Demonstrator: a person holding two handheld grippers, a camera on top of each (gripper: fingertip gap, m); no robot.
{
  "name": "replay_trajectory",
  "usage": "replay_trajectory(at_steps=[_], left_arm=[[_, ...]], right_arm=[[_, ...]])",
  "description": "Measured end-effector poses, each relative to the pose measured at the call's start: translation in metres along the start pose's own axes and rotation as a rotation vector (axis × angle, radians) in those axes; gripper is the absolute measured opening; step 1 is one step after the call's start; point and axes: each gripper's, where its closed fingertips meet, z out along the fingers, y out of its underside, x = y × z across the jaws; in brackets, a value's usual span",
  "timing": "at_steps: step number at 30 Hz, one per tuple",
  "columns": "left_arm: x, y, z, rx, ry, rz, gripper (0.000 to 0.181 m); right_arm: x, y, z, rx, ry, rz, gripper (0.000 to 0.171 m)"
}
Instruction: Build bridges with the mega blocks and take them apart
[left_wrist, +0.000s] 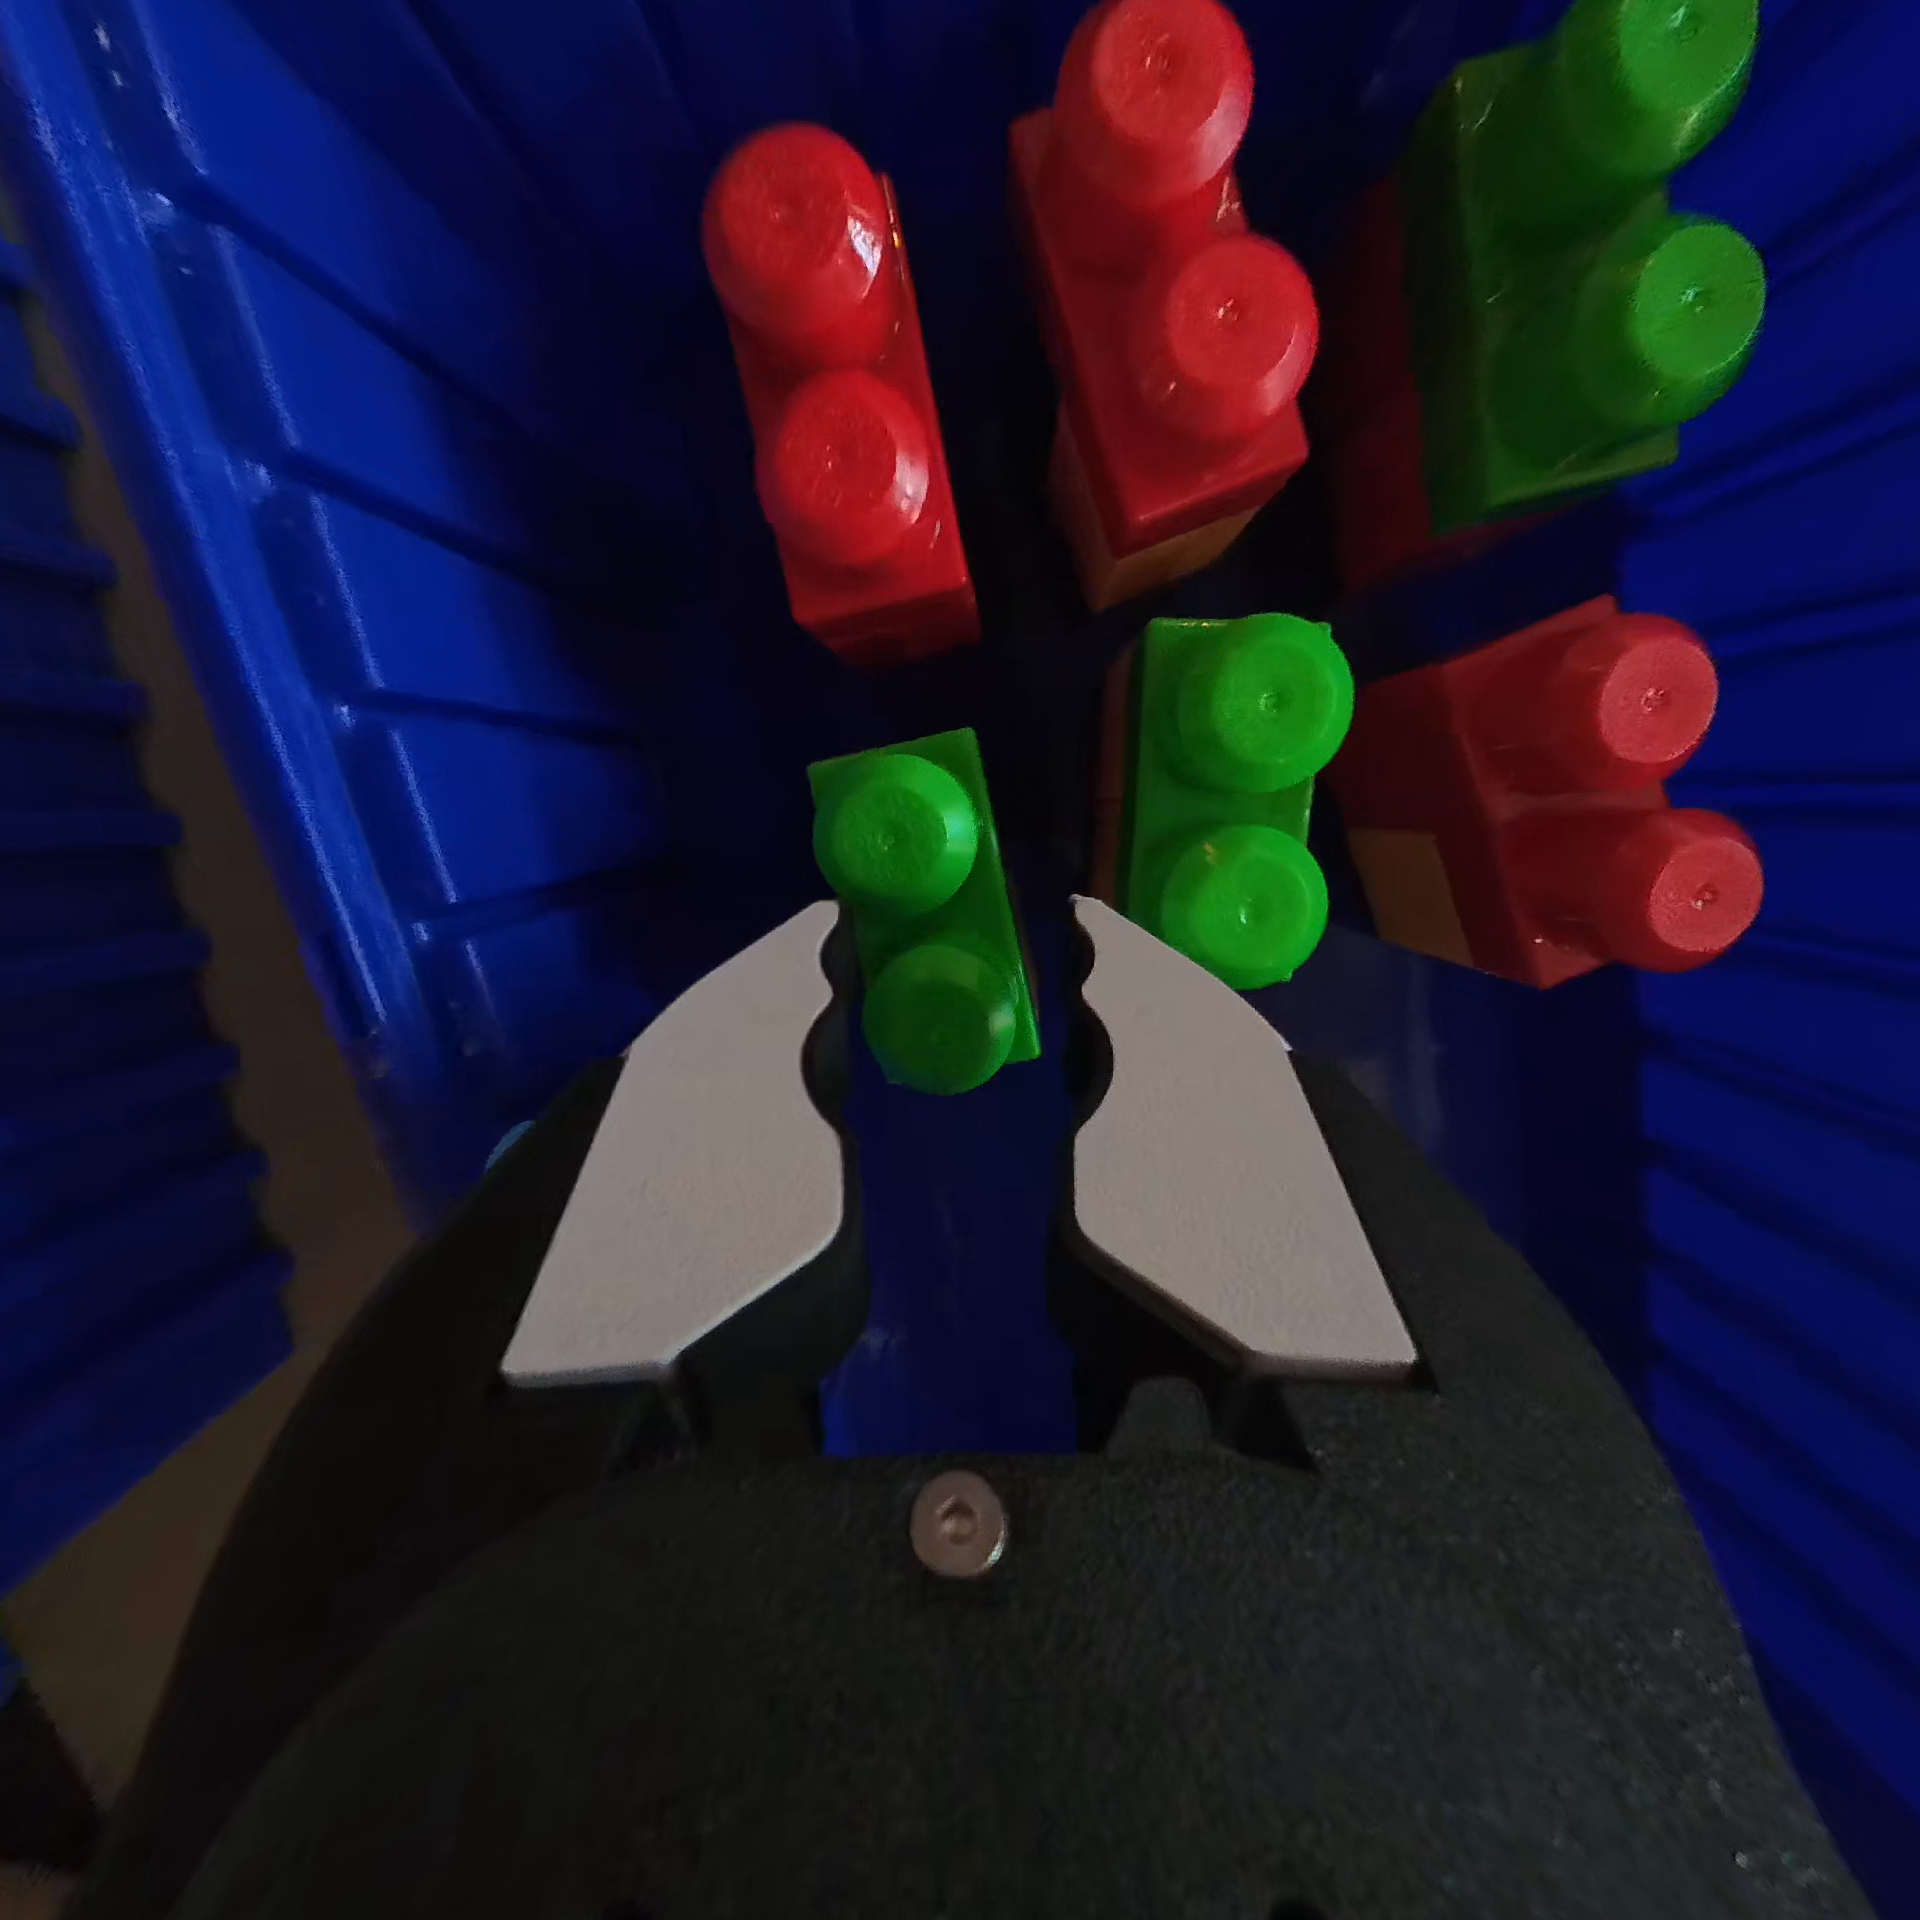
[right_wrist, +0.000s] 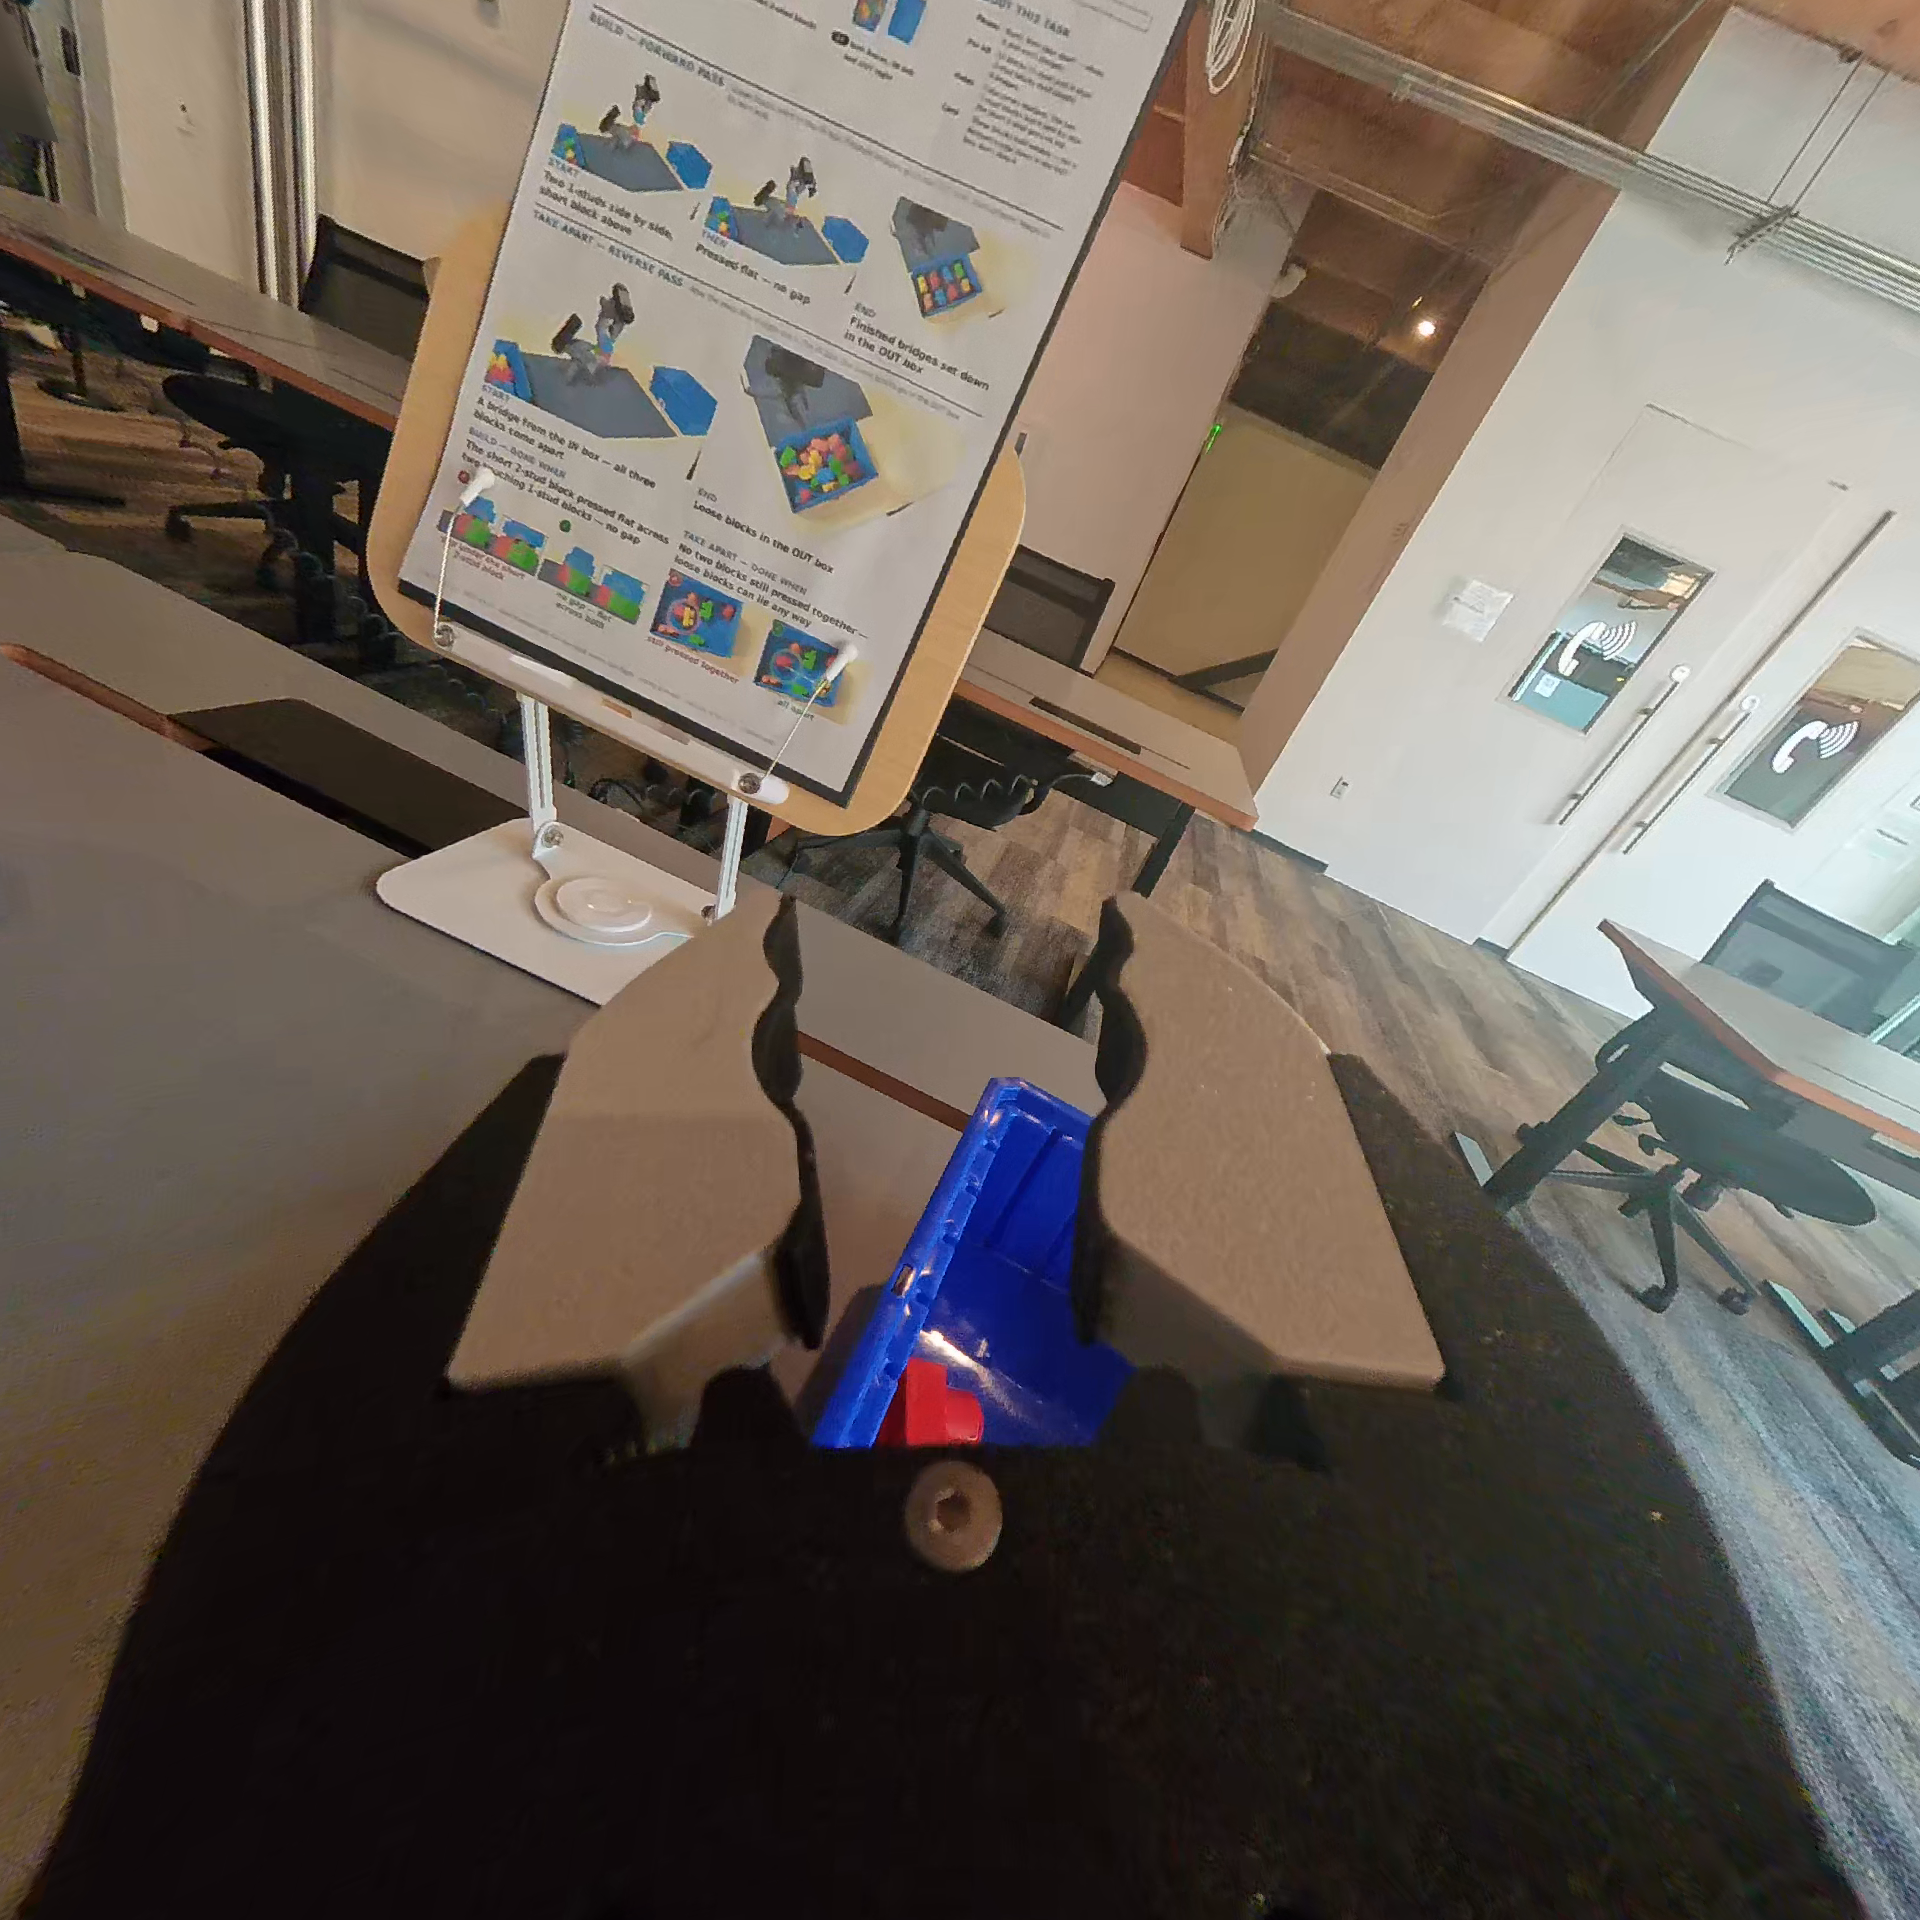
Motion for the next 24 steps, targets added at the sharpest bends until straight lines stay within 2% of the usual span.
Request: replay_trajectory(at_steps=[6, 12, 15, 19, 24], left_arm=[[-0.003, -0.001, 0.004, 0.0, -0.008, -0.006, 0.028], [-0.008, 0.006, 0.005, -0.087, -0.058, 0.05, 0.054], [-0.003, 0.006, 0.01, -0.097, -0.026, 0.07, 0.045], [-0.003, 0.009, 0.023, -0.12, -0.012, 0.048, 0.04], [0.004, 0.005, 0.026, -0.071, 0.074, 0.004, 0.036]], right_arm=[[-0.001, 0.001, 0.004, -0.011, 0.002, -0.008, 0.054], [-0.005, 0.0, 0.007, -0.021, -0.004, -0.027, 0.053], [-0.007, 0.0, 0.008, -0.031, -0.006, -0.042, 0.053], [-0.007, -0.001, 0.008, -0.035, -0.002, -0.052, 0.053], [-0.008, 0.002, 0.01, -0.05, -0.002, -0.058, 0.053]])
